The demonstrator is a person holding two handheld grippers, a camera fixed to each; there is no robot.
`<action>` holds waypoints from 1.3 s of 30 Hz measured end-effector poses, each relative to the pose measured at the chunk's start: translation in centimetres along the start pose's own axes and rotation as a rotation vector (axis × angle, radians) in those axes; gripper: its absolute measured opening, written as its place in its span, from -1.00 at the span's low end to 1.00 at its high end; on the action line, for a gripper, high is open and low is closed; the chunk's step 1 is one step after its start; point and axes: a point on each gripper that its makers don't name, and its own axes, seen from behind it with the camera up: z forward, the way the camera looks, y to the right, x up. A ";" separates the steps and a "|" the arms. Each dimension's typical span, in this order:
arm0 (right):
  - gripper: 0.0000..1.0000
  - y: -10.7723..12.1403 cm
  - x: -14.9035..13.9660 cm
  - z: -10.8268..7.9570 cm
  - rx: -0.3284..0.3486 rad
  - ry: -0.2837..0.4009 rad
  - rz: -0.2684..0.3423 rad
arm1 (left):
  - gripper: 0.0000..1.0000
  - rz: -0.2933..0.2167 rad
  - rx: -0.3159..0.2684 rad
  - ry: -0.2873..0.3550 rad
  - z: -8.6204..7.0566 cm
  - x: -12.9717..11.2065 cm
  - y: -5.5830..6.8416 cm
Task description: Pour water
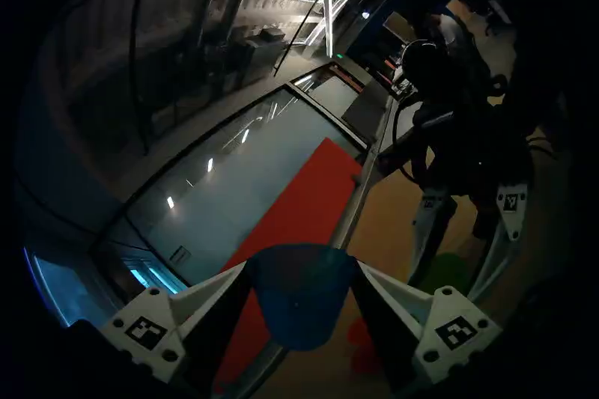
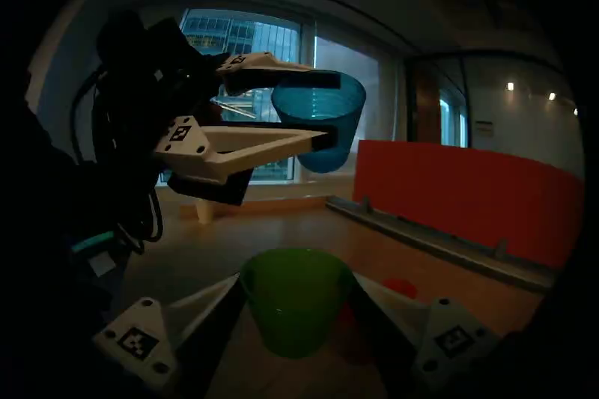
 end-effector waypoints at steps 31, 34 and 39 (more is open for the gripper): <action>0.84 0.8 0.3 0.1 -0.004 0.007 -0.002 | 0.77 0.211 0.010 0.008 0.3 1.5 -0.1; 0.84 0.9 0.4 0.1 -0.005 0.008 -0.002 | 0.77 0.226 0.008 0.007 0.4 1.5 -0.1; 0.84 1.0 0.4 0.0 -0.007 0.012 0.000 | 0.77 0.251 0.013 0.003 0.5 1.4 -0.3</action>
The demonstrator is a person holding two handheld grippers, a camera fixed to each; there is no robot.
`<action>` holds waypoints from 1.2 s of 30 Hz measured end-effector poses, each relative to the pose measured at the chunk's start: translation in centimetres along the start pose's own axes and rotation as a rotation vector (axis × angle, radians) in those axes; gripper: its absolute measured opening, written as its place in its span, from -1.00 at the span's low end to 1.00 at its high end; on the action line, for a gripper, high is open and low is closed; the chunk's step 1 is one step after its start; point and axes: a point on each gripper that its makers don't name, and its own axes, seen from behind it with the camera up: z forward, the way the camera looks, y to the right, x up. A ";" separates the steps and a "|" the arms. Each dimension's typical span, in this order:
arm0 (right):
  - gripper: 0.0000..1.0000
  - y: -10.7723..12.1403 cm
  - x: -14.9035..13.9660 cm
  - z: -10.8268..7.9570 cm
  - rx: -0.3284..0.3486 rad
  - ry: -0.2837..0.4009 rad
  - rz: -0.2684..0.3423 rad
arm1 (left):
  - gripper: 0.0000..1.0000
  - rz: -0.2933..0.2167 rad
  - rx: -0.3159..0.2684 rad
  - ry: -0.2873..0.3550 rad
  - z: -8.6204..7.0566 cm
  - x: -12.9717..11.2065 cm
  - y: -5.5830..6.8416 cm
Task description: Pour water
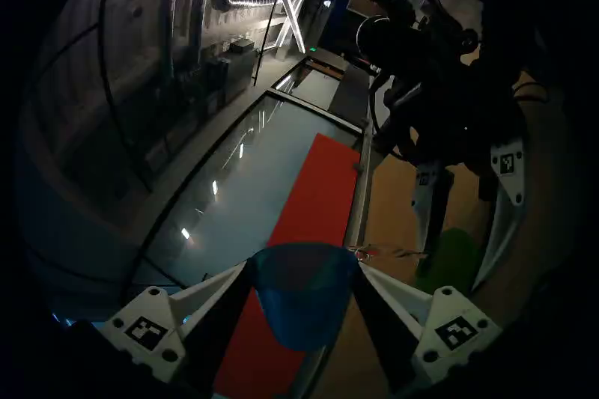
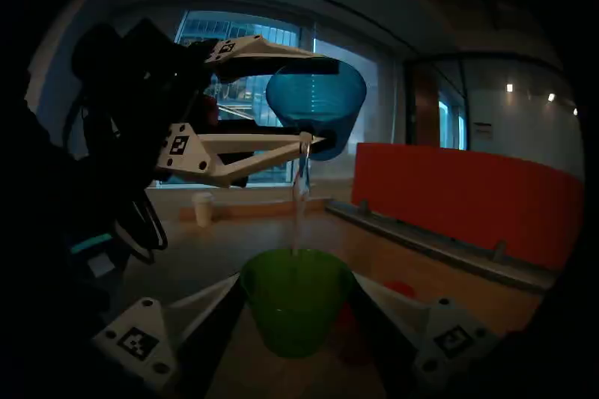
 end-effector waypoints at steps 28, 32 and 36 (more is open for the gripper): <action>0.83 0.3 0.0 -0.3 -0.003 0.009 -0.003 | 0.77 0.119 0.013 0.011 0.1 0.9 -1.1; 0.83 0.3 0.1 -0.3 -0.003 0.011 -0.003 | 0.77 0.135 0.014 0.014 0.1 1.2 -1.3; 0.83 0.3 0.1 -0.3 -0.004 0.012 -0.005 | 0.77 0.153 0.015 0.013 0.1 1.3 -1.4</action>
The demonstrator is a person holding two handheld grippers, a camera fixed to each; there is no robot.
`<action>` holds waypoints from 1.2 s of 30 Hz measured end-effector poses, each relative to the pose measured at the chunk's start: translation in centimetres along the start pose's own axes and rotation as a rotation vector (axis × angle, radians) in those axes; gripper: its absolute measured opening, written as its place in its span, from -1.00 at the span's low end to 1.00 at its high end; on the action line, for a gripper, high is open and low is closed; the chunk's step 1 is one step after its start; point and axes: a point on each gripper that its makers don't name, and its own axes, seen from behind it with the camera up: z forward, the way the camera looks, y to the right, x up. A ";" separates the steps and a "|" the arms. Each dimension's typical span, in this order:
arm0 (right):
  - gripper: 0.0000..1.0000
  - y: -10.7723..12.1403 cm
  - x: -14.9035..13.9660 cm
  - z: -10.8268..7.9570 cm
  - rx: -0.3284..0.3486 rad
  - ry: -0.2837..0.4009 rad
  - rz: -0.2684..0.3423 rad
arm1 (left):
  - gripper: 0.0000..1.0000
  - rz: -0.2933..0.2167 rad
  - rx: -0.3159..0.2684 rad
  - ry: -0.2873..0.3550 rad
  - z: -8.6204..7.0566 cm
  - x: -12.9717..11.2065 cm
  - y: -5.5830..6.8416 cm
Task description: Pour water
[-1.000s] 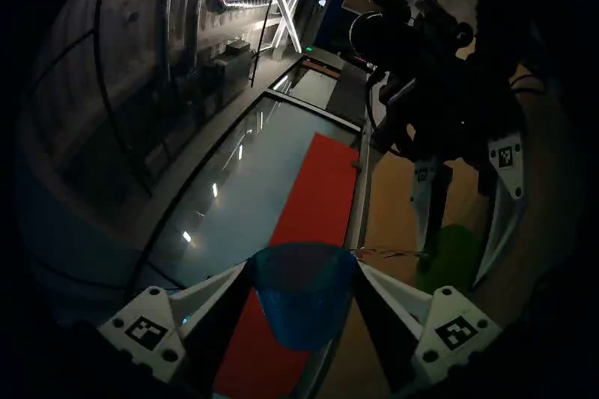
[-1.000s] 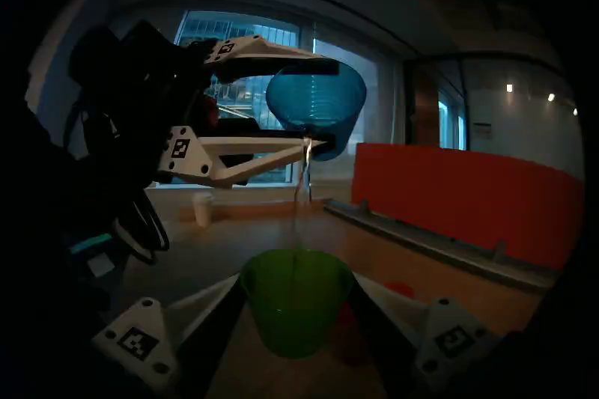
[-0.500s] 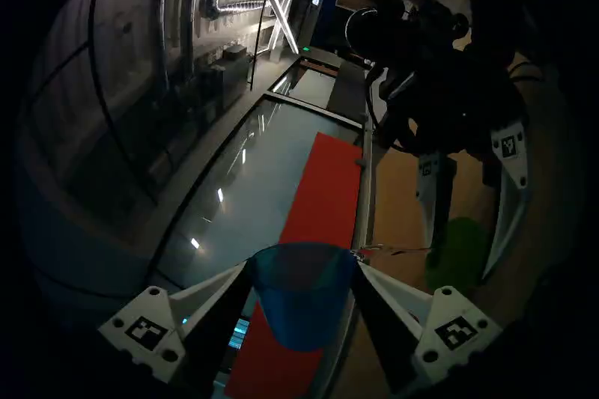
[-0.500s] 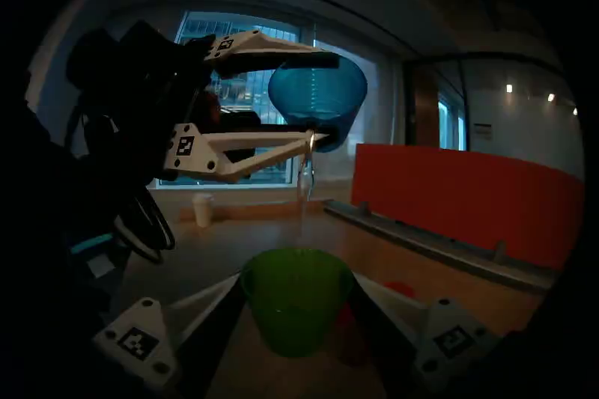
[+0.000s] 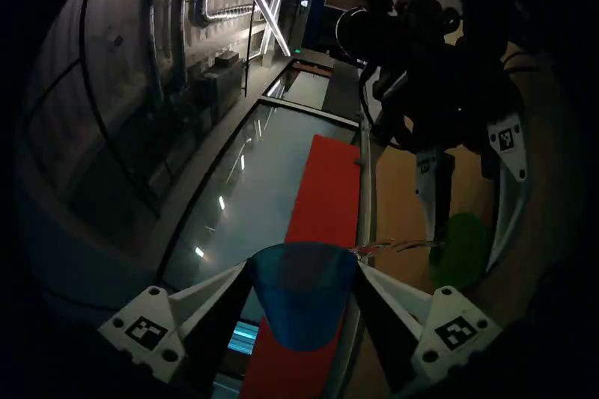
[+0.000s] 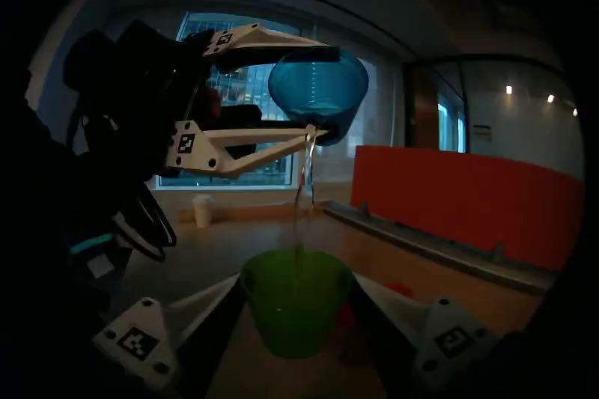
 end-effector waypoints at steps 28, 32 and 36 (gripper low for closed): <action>0.83 -0.1 0.0 0.0 -0.001 0.001 -0.006 | 0.77 0.140 0.016 0.005 0.3 0.7 -0.5; 0.83 0.0 0.0 0.0 -0.002 0.002 -0.005 | 0.77 0.164 0.022 0.001 0.4 0.7 -1.1; 0.83 0.0 0.0 0.1 0.000 0.003 -0.003 | 0.77 0.183 0.026 0.002 0.4 0.8 -1.4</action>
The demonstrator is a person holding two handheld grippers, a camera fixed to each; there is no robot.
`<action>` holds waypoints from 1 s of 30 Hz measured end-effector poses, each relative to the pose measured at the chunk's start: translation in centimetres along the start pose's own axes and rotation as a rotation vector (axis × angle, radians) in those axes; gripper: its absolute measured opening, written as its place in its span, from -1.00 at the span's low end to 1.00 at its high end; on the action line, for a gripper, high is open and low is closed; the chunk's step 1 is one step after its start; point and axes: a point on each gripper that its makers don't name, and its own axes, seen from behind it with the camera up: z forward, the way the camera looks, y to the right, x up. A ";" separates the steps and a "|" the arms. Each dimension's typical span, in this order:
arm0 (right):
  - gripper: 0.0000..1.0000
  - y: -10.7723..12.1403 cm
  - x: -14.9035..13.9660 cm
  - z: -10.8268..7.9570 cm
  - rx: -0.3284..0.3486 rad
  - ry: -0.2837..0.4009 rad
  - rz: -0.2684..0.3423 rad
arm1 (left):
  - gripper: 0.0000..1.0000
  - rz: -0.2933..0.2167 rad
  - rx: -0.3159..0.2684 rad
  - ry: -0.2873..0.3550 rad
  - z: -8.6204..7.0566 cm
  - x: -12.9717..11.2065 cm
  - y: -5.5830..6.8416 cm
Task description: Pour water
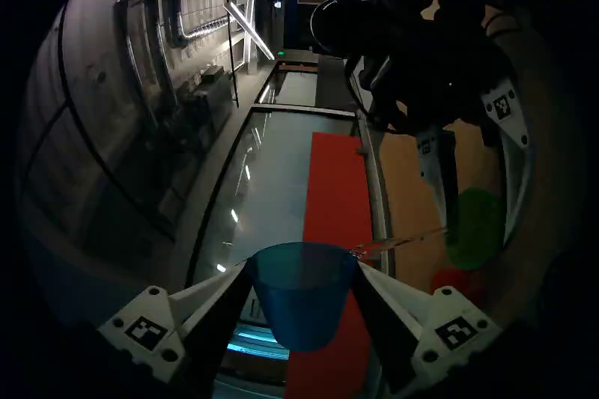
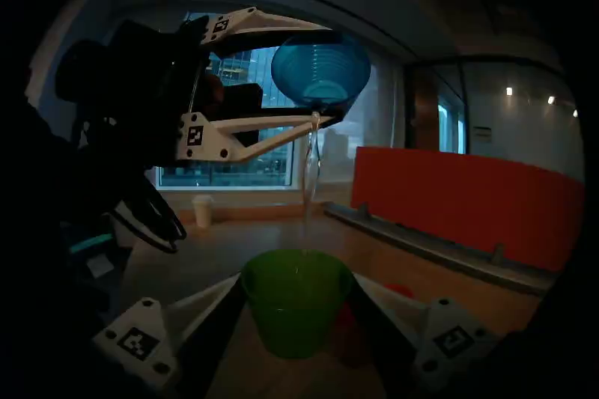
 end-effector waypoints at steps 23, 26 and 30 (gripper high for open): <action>0.83 0.2 0.2 0.1 -0.006 0.010 0.000 | 0.77 0.120 0.009 0.010 -0.4 0.9 -0.3; 0.83 0.2 0.4 0.1 -0.006 0.013 0.002 | 0.77 0.139 0.009 0.011 -0.4 1.0 -0.3; 0.83 0.3 0.5 0.2 -0.008 0.016 0.003 | 0.77 0.173 0.009 0.014 -0.3 1.2 -0.4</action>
